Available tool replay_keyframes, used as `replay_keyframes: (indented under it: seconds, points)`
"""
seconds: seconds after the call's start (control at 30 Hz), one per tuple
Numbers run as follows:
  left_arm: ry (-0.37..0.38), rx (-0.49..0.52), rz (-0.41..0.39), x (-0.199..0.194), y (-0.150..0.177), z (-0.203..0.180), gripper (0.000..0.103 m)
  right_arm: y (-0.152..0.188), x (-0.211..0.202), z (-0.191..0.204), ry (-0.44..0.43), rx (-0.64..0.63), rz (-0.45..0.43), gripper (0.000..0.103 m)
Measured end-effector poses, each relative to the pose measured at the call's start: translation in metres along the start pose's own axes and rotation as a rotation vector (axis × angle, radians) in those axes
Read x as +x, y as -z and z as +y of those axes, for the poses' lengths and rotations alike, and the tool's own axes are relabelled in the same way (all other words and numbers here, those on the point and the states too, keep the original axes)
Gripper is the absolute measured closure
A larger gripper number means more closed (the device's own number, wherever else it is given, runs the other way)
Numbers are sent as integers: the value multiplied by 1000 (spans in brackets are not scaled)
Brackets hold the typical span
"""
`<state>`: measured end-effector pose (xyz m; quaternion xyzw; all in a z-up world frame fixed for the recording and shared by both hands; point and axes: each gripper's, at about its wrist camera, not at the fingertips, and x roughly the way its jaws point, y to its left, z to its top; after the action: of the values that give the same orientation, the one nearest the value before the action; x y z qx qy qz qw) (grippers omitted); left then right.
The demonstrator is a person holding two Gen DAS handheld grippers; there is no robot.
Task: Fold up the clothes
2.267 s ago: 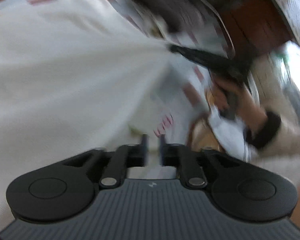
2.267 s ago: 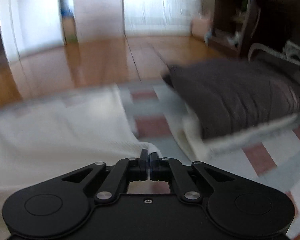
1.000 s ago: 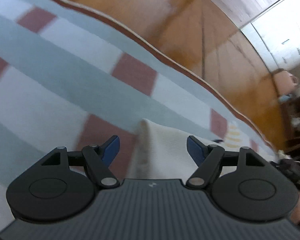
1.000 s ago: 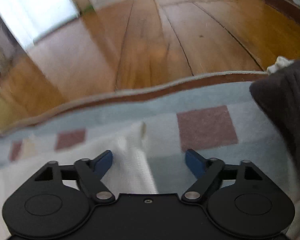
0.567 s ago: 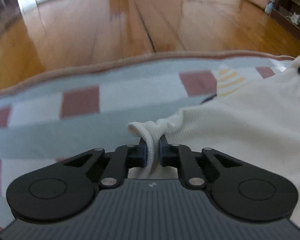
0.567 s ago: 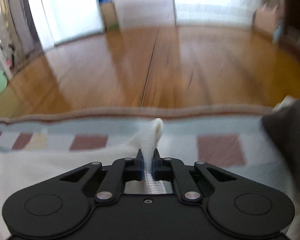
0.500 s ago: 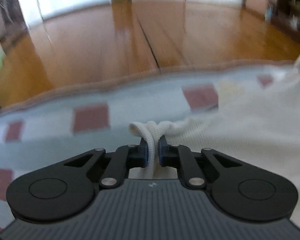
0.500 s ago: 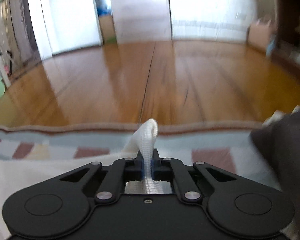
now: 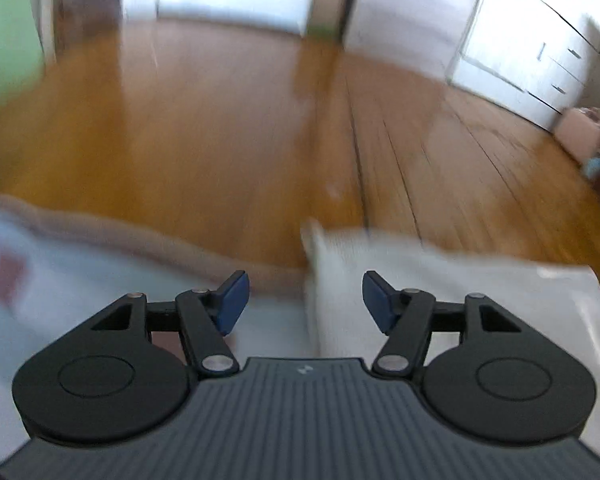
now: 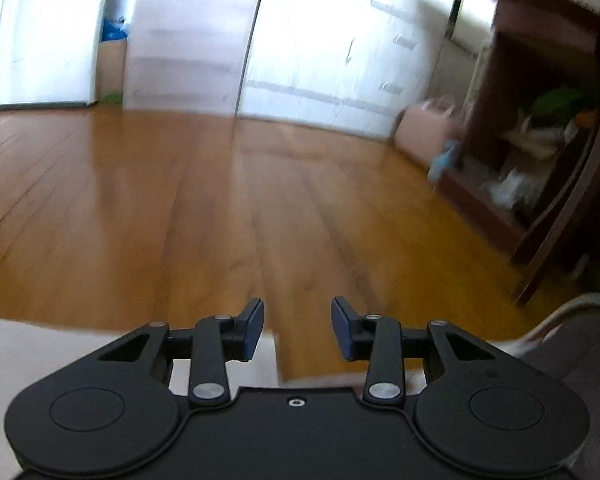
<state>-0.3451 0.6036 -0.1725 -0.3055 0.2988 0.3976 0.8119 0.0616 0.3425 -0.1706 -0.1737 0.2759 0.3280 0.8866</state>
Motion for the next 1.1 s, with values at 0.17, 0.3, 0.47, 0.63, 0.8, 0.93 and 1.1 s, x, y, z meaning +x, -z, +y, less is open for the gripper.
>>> replay_keyframes:
  seconds: [0.17, 0.3, 0.47, 0.63, 0.8, 0.93, 1.1]
  points:
    - [-10, 180, 119, -11, 29, -16, 45, 61, -44, 29, -268, 18, 82, 56]
    - [-13, 262, 125, -23, 34, -28, 44, 103, -82, 49, -420, 78, 132, 56]
    - [44, 300, 146, -38, 47, -30, 44, 137, -110, 71, -575, 60, 244, 57]
    - [177, 367, 278, -42, 76, -31, 31, 152, -115, 79, -576, 58, 316, 56]
    - [140, 470, 356, -30, 92, -41, 30, 160, -104, 78, -546, 141, 337, 55]
    - [98, 537, 375, -23, 99, -48, 22, 163, -96, 76, -580, 243, 358, 54]
    - [119, 565, 271, -33, 90, -47, 97, 168, -86, 83, -621, 266, 384, 53]
